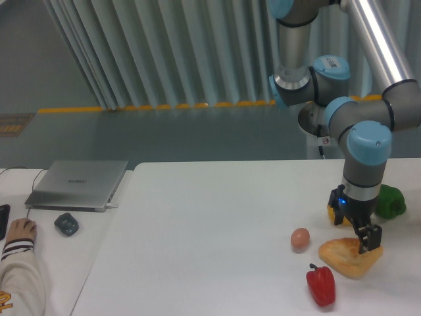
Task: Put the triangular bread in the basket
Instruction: 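Lower the gripper onto the flatbread and close on its edge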
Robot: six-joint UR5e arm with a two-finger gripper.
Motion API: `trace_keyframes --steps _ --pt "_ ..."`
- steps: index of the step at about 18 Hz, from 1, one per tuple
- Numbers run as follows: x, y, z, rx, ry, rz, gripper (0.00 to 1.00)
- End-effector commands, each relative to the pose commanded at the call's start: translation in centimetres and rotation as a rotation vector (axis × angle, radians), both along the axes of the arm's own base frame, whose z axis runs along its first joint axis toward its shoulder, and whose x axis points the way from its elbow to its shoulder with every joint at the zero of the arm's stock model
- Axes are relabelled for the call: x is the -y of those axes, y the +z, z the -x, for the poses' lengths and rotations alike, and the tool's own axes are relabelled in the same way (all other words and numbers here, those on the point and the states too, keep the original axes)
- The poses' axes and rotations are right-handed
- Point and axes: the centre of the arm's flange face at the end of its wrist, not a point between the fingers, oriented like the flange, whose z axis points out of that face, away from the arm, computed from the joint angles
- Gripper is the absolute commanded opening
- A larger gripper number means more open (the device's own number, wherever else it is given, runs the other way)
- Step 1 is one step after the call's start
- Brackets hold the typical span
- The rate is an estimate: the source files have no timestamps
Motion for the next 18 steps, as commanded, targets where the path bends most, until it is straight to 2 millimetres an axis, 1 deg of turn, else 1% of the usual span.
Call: trace_keyframes --steps 3,8,9,12,13,15,16,18 --pt "0.1 -0.1 0.1 -0.025 -0.002 0.027 1.00" --pt "-0.3 -1.3 0.3 -0.028 -0.007 0.037 1.00" --pt "-0.5 -1.7 0.0 -0.027 -0.011 0.038 1.00" --pt "-0.7 -2.0 0.1 -0.030 -0.015 0.036 1.00" --pt "-0.7 -1.9 0.1 -0.032 -0.017 0.033 0.96" --pt "-0.6 -1.9 0.1 -0.030 -0.022 0.035 0.83" --pt "-0.6 -1.9 0.1 -0.030 -0.022 0.035 0.76" --pt "-0.7 -1.6 0.2 -0.035 -0.024 0.031 0.58"
